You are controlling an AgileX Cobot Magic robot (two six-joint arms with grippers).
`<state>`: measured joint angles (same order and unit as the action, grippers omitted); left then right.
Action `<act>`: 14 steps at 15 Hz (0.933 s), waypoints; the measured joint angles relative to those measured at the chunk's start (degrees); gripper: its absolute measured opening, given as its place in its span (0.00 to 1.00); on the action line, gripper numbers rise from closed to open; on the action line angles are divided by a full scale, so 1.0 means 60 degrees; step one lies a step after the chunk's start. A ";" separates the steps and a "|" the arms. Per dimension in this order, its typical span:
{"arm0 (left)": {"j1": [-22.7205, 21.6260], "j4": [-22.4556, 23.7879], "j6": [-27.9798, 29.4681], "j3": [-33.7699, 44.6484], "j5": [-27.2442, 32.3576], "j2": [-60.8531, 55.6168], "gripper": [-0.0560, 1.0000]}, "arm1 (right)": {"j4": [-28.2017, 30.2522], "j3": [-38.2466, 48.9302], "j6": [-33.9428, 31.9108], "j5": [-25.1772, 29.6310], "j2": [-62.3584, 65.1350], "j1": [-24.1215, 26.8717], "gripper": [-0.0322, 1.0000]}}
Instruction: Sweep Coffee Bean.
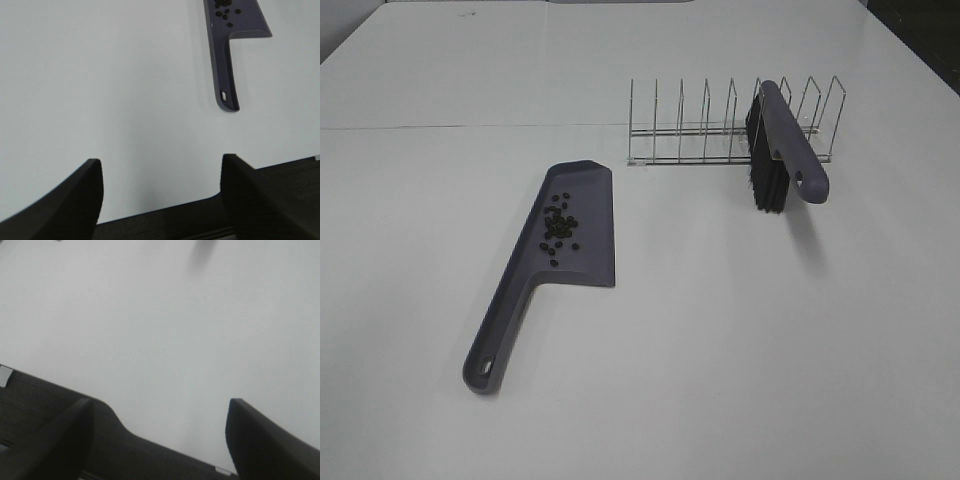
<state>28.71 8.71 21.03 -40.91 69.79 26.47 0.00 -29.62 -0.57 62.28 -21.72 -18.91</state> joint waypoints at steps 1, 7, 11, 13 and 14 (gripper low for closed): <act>0.0000 -0.0143 -0.0095 0.0325 0.0010 -0.0859 0.65 | -0.0105 0.0010 0.0201 -0.0029 0.0544 0.0000 0.66; 0.0000 -0.0955 -0.0984 0.1642 -0.0821 -0.4192 0.65 | -0.1165 0.0143 0.1585 -0.0201 0.2330 0.0000 0.66; 0.0000 -0.1728 -0.2301 0.1986 -0.1480 -0.4440 0.65 | -0.1595 0.0143 0.2120 -0.0172 0.2349 0.0000 0.66; 0.0000 -0.2072 -0.3371 0.2015 -0.1528 -0.4440 0.65 | -0.1595 0.0143 0.2187 -0.0162 0.2387 0.0000 0.66; 0.0000 -0.2072 -0.3371 0.2015 -0.1528 -0.4440 0.65 | -0.1595 0.0143 0.2187 -0.0162 0.2387 0.0000 0.66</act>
<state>28.71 -3.72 0.80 -28.82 60.62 -0.17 -9.57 -28.76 12.55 61.31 -7.39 -18.91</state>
